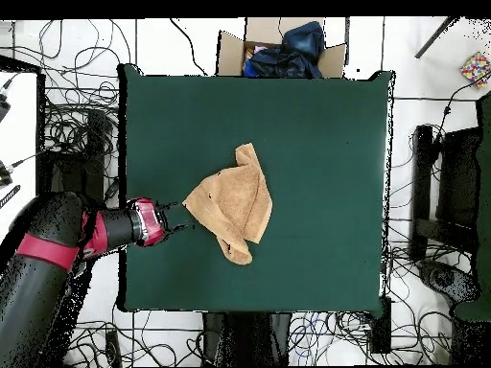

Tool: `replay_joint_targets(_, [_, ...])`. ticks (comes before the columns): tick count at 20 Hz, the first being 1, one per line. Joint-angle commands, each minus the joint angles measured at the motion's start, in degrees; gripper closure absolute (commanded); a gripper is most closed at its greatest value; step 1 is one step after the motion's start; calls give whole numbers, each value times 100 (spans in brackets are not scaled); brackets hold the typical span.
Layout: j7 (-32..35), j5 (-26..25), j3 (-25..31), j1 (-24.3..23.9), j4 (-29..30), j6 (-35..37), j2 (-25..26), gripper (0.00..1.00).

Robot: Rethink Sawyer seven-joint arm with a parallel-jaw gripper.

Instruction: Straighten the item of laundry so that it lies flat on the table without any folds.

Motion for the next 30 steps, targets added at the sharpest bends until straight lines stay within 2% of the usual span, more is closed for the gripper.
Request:
replay_joint_targets(1, [1263, 636, 795, -102, 106, -254, 211, 0])
replay_joint_targets(3, [1009, 754, 957, -239, 163, -437, 159, 0])
replay_joint_targets(5, [1040, 678, 714, -136, 87, -247, 215, 0])
replay_joint_targets(9, [959, 719, 688, -105, 254, -429, 56, 0])
replay_joint_targets(11, [1310, 409, 215, 97, 34, -587, 307, 0])
replay_joint_targets(13, [1293, 339, 105, 72, -29, -681, 303, 0])
replay_joint_targets(15, [797, 703, 705, -265, 299, -1055, -129, 0])
replay_joint_targets(17, [310, 834, 1080, -549, 575, -1423, -551, 0])
replay_joint_targets(19, [-314, 1052, 1613, -929, 999, -1610, -1085, 0])
replay_joint_targets(21, [-658, 1314, 2204, -1322, 1481, -1915, -1458, 0])
replay_joint_targets(23, [-935, 1541, 2905, -1832, 1934, -2427, -1652, 0])
replay_joint_targets(30, [-1366, 1326, 4017, -2939, 2487, -2935, -1926, 0])
